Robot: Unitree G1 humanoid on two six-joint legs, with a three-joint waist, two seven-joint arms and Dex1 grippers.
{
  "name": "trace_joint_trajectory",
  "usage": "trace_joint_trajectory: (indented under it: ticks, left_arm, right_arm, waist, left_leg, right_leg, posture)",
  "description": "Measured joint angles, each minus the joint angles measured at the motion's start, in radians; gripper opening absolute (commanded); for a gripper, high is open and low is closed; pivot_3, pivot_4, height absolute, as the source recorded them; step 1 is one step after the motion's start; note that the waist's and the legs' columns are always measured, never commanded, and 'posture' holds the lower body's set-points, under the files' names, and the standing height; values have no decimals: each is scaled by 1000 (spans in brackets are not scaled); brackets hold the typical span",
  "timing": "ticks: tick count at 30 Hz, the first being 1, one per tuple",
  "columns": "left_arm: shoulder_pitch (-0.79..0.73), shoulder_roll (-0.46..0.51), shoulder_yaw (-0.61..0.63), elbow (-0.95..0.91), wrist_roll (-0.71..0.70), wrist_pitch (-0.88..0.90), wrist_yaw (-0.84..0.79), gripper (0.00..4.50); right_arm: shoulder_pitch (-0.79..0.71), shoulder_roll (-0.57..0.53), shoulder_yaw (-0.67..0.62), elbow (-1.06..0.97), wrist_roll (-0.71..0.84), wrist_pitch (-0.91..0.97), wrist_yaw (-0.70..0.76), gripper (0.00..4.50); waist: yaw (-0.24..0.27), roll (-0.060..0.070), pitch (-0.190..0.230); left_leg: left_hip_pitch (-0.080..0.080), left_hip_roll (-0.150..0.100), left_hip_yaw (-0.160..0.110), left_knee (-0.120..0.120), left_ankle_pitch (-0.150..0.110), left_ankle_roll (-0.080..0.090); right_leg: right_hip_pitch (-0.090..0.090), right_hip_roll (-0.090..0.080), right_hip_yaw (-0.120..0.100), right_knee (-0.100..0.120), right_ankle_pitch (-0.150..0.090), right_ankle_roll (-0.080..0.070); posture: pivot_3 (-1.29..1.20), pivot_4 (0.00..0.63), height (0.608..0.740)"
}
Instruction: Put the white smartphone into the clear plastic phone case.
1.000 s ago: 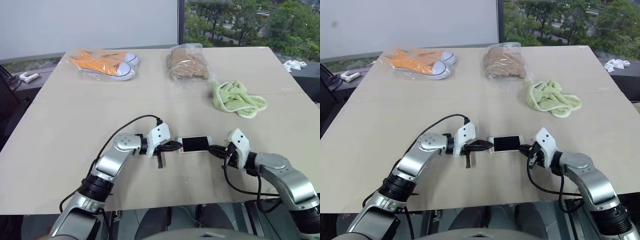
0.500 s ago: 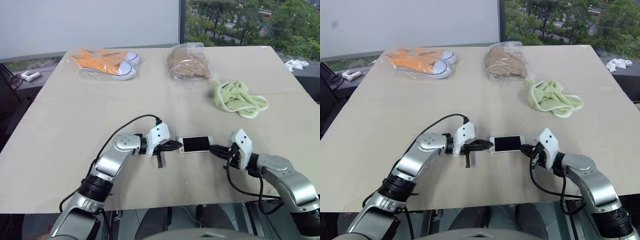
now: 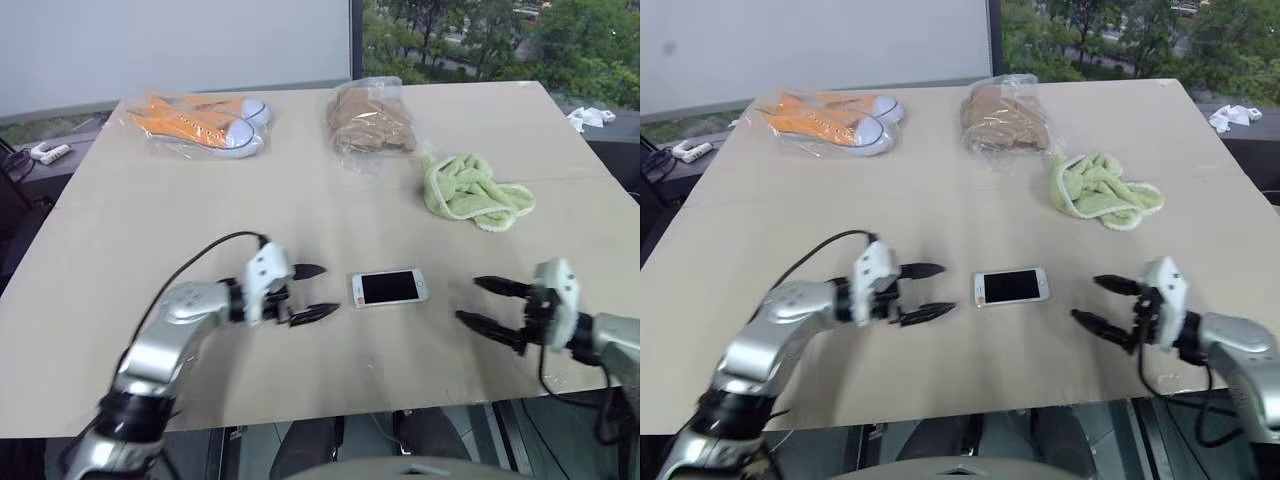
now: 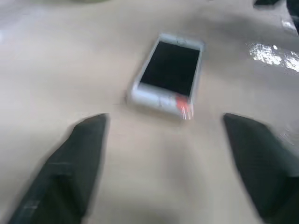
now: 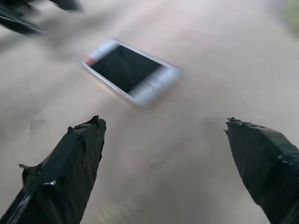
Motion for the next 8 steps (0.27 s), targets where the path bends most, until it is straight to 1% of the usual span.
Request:
trace_joint_trajectory:
  ticks: [4, 8]
  left_arm:
    - [86, 37, 56, -13, -1, -32, -18, 4489]
    - [111, 77, 124, 20, -1, -84, -42, 4489]
  right_arm:
    - [26, -23, -9, 72, -17, -96, 97, 4500]
    - [23, -54, -15, 180, -35, -176, 171, 4500]
  waist:
    - [16, 1, 1]
    - [24, 1, 2]
  left_leg:
    - [0, 0, 0, 0, 0, 0]
    - [0, 0, 0, 0, 0, 0]
  right_leg:
    - [1, 0, 0, 0, 0, 0]
    - [1, -1, 0, 0, 0, 0]
  posture:
    - [0, 150, 740]
    - [0, 150, 740]
